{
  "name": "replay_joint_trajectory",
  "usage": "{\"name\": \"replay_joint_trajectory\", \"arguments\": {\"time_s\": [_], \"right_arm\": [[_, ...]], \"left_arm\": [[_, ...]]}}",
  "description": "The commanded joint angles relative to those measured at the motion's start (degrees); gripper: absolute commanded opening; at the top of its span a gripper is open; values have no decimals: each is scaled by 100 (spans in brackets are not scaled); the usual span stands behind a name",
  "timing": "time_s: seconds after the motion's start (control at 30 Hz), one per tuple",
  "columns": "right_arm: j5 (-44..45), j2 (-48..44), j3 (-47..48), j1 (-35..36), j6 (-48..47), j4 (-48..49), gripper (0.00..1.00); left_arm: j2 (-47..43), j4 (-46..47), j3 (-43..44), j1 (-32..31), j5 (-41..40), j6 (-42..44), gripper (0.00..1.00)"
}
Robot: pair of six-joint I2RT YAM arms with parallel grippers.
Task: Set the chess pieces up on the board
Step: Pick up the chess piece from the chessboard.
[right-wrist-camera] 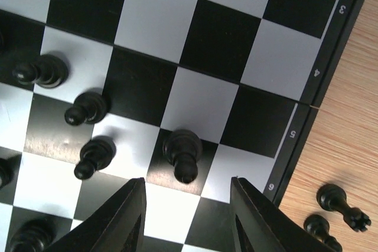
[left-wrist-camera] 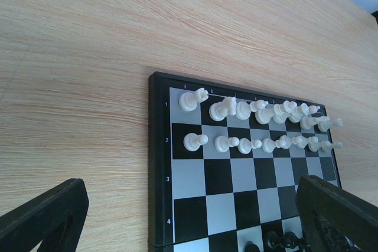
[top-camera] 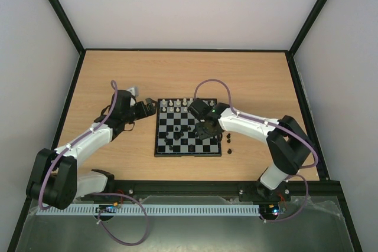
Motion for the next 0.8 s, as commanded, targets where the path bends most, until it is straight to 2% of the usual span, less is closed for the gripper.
{"name": "replay_joint_trajectory", "arguments": {"time_s": [0.0,0.4,0.5,0.7,0.77], "right_arm": [[-3,194,237,-67,-90,-29,39],[-140,405,246,-299,-205,83,26],[-199,438,257,-331,-239,136,20],[-362,414,230,-326,-259,84,2],[-419,270,120,-325,-259,30,1]], "left_arm": [[-60,-51,82,-15,-50,69,100],[-81,-52,75,-18,-67,63,100],[-66,-46,85,-15,-60,68,100],[-54,-43,85,-14,-68,65,100],[-54,-38,79,-17,-76,64,99]]}}
